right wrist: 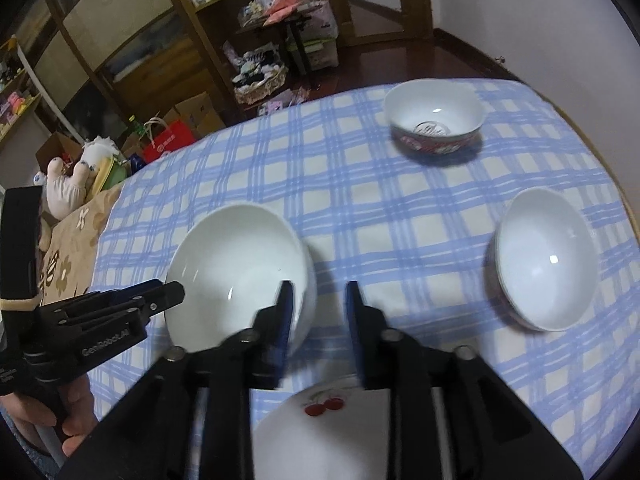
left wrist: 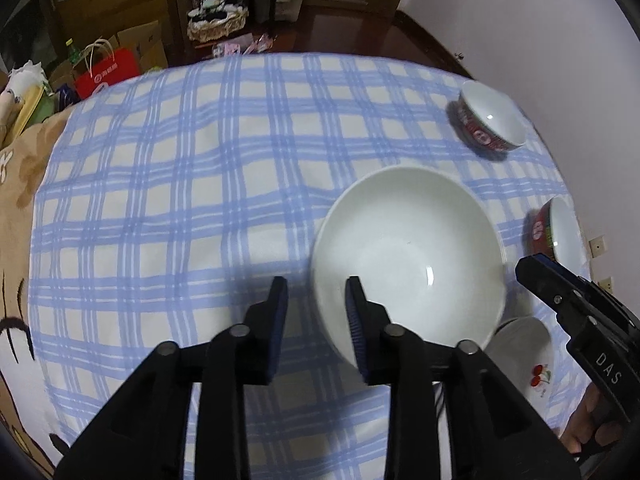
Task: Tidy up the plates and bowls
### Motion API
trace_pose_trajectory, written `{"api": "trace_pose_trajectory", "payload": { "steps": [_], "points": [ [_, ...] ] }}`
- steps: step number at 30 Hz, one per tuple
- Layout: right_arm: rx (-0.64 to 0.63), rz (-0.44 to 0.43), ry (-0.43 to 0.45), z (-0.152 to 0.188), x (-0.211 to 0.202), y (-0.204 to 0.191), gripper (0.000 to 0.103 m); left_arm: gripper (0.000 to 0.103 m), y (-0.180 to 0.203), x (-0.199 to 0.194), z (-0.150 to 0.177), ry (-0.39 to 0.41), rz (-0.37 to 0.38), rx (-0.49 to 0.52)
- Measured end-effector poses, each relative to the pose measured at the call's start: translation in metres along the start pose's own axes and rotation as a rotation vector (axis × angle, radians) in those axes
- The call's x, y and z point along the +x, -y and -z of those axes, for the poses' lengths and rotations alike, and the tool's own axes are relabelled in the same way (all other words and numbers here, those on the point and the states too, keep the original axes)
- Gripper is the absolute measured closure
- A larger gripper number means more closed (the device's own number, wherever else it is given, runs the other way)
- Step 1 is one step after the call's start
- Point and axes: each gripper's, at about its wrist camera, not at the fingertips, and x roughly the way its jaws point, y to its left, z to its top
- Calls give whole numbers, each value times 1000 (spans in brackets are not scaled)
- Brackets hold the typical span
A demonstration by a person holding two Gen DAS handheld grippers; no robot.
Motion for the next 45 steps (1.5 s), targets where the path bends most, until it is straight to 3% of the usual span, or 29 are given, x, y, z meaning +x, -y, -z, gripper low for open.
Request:
{"api": "trace_pose_trajectory", "payload": {
  "steps": [4, 7, 10, 12, 14, 19, 29, 45],
  "points": [
    [10, 32, 33, -4, -20, 14, 59, 56, 9, -17, -2, 51, -16, 33],
    [27, 54, 63, -7, -35, 27, 44, 49, 18, -32, -3, 94, -7, 59],
    [37, 83, 91, -11, -50, 42, 39, 41, 31, -42, -7, 118, 5, 77],
    [49, 90, 106, -14, -59, 51, 29, 35, 39, -48, -6, 127, 20, 85],
    [65, 82, 116, -15, -66, 60, 13, 22, 49, -53, -3, 128, 44, 99],
    [105, 112, 149, -14, -80, 83, 3, 14, 76, -59, 2, 152, 11, 171],
    [189, 123, 190, -9, -85, 124, 2, 14, 120, -62, -9, 212, -10, 271],
    [231, 190, 175, -5, -62, 169, 2, 14, 184, -16, -44, 192, 25, 323]
  ]
}}
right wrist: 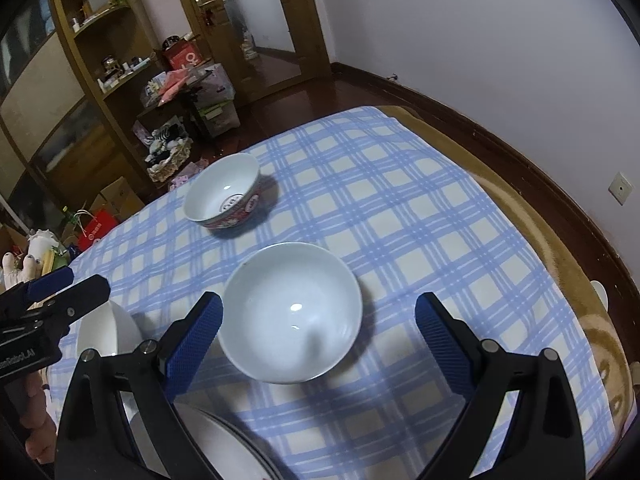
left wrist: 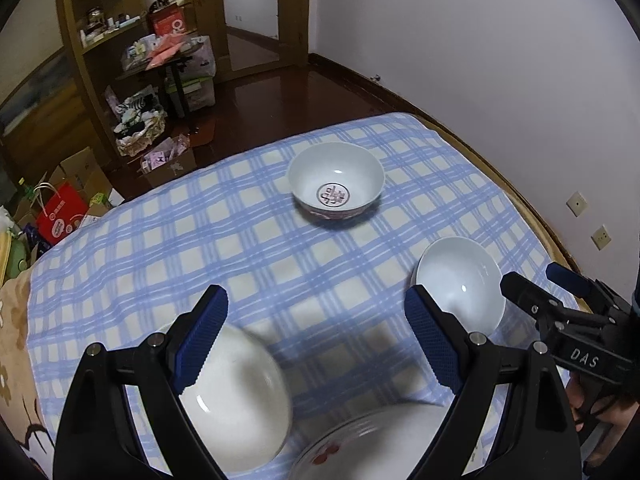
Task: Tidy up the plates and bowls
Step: 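Move both open tools toward opposite rims of a red-patterned bowl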
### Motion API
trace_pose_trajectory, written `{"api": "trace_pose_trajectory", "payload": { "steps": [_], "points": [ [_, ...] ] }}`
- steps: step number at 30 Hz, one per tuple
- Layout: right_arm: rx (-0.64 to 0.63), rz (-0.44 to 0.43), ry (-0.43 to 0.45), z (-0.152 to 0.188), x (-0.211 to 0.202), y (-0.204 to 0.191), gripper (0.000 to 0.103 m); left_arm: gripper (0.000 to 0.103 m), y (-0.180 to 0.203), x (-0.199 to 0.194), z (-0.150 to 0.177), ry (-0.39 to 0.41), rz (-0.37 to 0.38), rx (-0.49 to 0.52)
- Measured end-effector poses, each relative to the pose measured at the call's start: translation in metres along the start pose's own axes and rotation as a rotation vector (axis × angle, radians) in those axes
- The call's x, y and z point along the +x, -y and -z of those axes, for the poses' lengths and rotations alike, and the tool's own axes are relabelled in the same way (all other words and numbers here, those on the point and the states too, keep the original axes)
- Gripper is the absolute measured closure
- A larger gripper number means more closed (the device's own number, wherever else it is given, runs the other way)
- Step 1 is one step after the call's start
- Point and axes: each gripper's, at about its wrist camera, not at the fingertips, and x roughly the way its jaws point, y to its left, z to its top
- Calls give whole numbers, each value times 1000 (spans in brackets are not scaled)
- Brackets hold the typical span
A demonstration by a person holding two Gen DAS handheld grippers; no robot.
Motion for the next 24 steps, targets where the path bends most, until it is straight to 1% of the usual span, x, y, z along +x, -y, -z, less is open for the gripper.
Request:
{"api": "trace_pose_trajectory", "payload": {
  "steps": [6, 11, 19, 22, 24],
  "points": [
    [5, 12, -12, 1, 11, 9, 2, 14, 12, 26, -4, -30, 14, 17],
    [22, 15, -32, 1, 22, 16, 5, 14, 20, 44, -6, -63, 38, 14],
    [41, 15, -63, 2, 38, 24, 5, 14, 35, 62, -4, -93, 41, 47],
    [47, 18, -71, 3, 42, 27, 9, 14, 38, 70, -2, -115, 55, 46],
    [58, 14, -81, 3, 45, 30, 11, 14, 42, 75, 0, -129, 50, 52]
  ]
}}
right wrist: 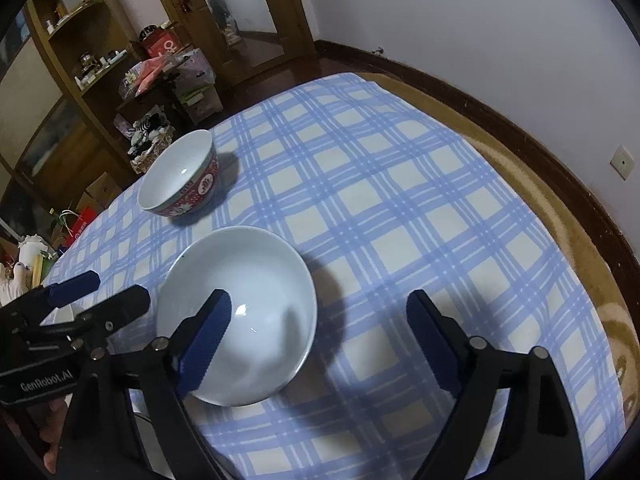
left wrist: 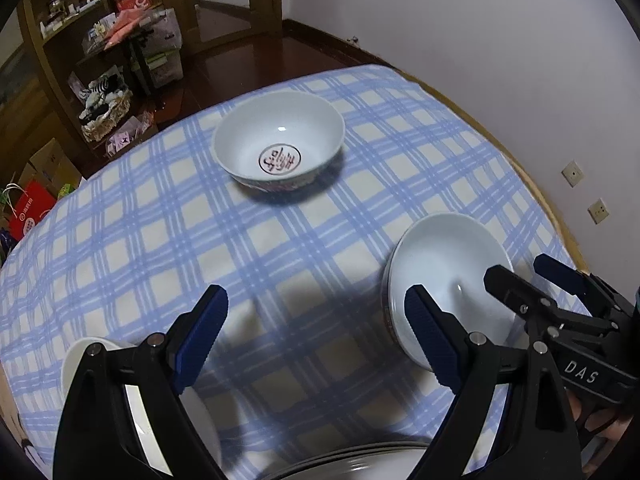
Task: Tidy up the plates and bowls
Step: 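Move both open tools toward opposite rims of a red-patterned bowl, then close the left tool on the red-patterned bowl rim while the right tool grips the opposite rim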
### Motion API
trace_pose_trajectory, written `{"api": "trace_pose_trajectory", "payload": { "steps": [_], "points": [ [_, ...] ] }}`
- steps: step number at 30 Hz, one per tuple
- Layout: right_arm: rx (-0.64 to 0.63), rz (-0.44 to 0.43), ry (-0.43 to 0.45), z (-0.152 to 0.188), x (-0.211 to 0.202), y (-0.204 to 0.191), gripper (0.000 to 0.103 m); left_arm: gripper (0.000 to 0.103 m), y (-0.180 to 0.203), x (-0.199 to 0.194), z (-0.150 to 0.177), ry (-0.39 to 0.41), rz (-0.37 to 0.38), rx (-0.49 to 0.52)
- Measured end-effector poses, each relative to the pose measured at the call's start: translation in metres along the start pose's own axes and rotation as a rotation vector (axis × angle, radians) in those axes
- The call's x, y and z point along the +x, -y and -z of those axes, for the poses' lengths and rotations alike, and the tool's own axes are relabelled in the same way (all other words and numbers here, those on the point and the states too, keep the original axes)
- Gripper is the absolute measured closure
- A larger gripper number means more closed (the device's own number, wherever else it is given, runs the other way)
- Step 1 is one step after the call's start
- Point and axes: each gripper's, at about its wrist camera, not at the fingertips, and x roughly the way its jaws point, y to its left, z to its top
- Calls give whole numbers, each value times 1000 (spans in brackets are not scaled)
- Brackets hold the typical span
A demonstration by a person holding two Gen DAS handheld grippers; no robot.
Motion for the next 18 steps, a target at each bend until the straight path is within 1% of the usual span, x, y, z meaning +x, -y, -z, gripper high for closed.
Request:
{"api": "trace_pose_trajectory", "payload": {
  "steps": [2, 4, 5, 7, 9, 11, 12, 13, 14, 15, 17, 18],
  "points": [
    [11, -11, -8, 0, 2, 2, 16, 14, 3, 6, 0, -16, -3, 3],
    [20, -16, -22, 0, 6, 4, 19, 14, 4, 11, 1, -32, 4, -2],
    [25, -19, -32, 1, 7, 5, 23, 14, 6, 14, 1, -40, 6, -3],
    [35, -33, -49, 1, 12, 6, 27, 15, 9, 19, 2, -48, -6, 9],
    [39, -39, -65, 2, 16, 7, 31, 23, 11, 25, 1, -66, -15, 19],
    [44, -42, -83, 4, 20, 8, 40, 32, 11, 31, 1, -85, -12, 15],
    [45, -45, -89, 4, 22, 8, 42, 34, 11, 33, 1, -93, -4, 6],
    [46, -51, -97, 5, 23, 9, 46, 40, 11, 35, 2, -99, 7, -1],
    [45, -55, -103, 6, 25, 9, 52, 47, 11, 36, 2, -104, 21, -9],
    [44, -55, -108, 6, 26, 9, 56, 50, 12, 37, 2, -107, 29, -11],
    [44, -68, -121, 8, 30, 8, 63, 64, 15, 37, 3, -107, 53, -11],
    [45, -76, -122, 8, 30, 8, 65, 67, 16, 38, 3, -107, 64, -12]
  ]
}}
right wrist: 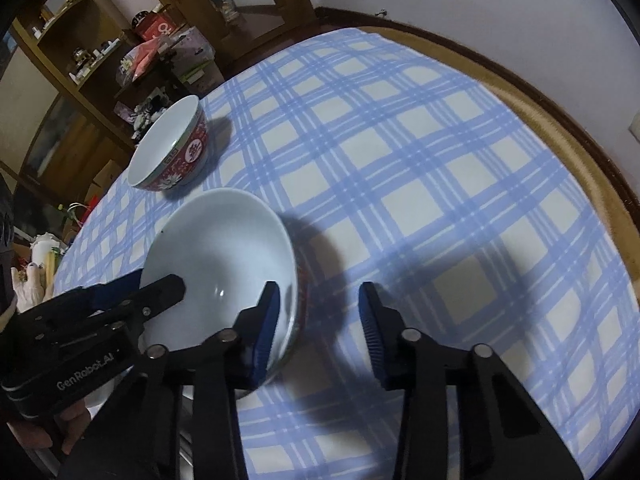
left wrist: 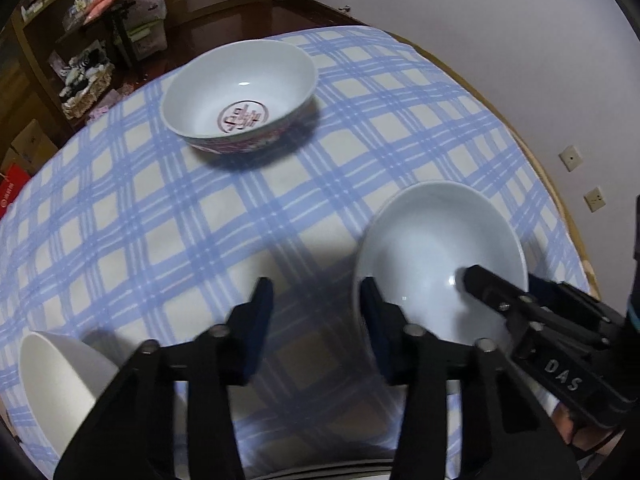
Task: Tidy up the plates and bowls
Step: 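Close the left tool on the red-patterned bowl rim while the right tool grips the opposite rim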
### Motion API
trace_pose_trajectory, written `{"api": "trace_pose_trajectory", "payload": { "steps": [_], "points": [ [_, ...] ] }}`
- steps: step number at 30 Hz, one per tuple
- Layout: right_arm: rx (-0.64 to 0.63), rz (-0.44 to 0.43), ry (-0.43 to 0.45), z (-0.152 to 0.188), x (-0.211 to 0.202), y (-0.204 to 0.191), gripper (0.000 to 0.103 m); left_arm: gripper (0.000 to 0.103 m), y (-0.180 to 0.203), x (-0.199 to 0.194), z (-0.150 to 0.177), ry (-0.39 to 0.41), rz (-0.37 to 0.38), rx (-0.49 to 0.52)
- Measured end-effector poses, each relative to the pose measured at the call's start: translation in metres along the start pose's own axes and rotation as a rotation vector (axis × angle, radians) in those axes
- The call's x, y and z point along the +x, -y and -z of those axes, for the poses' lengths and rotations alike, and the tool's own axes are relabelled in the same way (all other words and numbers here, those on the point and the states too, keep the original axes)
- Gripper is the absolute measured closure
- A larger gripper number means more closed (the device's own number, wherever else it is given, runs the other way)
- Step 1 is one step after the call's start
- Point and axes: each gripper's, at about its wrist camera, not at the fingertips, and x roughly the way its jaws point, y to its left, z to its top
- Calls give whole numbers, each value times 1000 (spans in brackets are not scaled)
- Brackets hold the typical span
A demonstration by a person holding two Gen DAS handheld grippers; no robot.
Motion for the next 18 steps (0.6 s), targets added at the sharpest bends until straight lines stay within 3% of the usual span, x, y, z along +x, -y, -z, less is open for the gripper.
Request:
{"api": "trace_pose_trajectory", "payload": {
  "steps": [2, 5, 11, 18],
  "points": [
    [-6, -26, -10, 1, 2, -4, 76, 82, 4, 1, 1, -5, 27, 3],
    [-27, -26, -24, 2, 6, -10, 84, 95, 9, 1, 0, -15, 50, 6],
    [-57, 24, -15, 7, 7, -20, 85, 96, 12, -1, 2, -9, 36, 11],
    [-32, -31, -1, 7, 0, -17, 85, 96, 8, -8, 6, -15, 47, -16]
  ]
}}
